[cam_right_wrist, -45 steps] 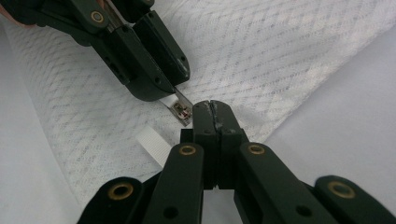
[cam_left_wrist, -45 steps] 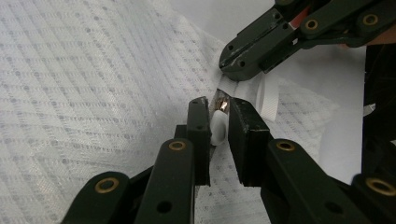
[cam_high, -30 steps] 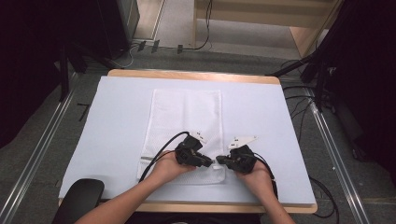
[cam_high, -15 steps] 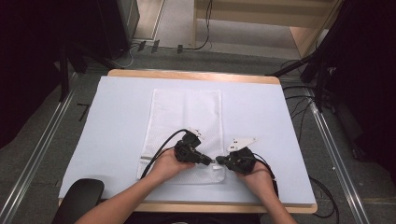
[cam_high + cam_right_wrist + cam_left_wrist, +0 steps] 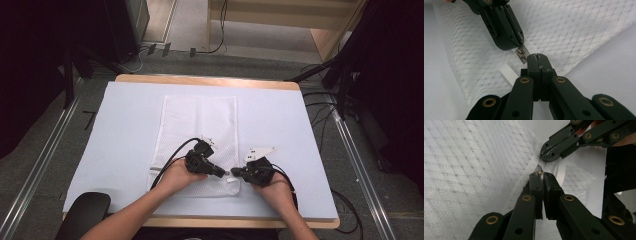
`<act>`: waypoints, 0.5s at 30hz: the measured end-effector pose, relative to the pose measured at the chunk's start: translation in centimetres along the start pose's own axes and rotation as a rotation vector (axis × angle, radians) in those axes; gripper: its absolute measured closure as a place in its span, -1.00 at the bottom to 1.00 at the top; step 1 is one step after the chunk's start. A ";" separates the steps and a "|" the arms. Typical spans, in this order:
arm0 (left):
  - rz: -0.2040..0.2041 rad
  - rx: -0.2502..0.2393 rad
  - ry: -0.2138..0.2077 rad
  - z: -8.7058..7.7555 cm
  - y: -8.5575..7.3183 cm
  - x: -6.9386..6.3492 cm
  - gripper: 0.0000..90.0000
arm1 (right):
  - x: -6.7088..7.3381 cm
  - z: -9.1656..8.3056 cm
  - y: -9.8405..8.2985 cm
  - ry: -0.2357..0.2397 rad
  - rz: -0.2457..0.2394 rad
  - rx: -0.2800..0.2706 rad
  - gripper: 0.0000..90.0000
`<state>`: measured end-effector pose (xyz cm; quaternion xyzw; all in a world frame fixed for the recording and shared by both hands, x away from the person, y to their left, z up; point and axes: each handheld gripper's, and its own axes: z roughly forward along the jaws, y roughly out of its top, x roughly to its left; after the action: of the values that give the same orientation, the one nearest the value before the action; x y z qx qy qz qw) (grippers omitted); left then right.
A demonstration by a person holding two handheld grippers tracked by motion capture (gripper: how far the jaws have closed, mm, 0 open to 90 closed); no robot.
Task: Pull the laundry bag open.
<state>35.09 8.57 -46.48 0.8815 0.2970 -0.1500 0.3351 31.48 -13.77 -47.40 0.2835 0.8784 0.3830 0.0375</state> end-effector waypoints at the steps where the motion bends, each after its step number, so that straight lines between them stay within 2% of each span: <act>1: -0.001 -0.001 -0.001 0.0 0.0 0.0 0.96 | 0.0 0.0 0.0 0.000 0.001 0.001 1.00; 5: 0.002 0.000 -0.007 -0.2 0.0 0.0 0.96 | 0.0 0.0 0.0 0.007 0.006 0.001 1.00; 7: 0.007 0.008 0.006 -0.6 0.1 0.0 0.96 | 0.0 0.0 -0.1 0.011 0.006 -0.001 1.00; 12: -0.001 0.012 -0.010 -0.9 0.0 0.0 0.96 | 0.0 0.0 0.0 0.008 0.004 0.002 1.00; 15: -0.004 0.017 -0.002 -1.3 -0.1 0.1 0.96 | 0.0 0.0 0.0 0.007 -0.009 0.001 1.00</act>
<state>35.23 9.56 -45.62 0.8836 0.2970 -0.1543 0.3275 31.47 -13.81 -47.41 0.2781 0.8801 0.3832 0.0363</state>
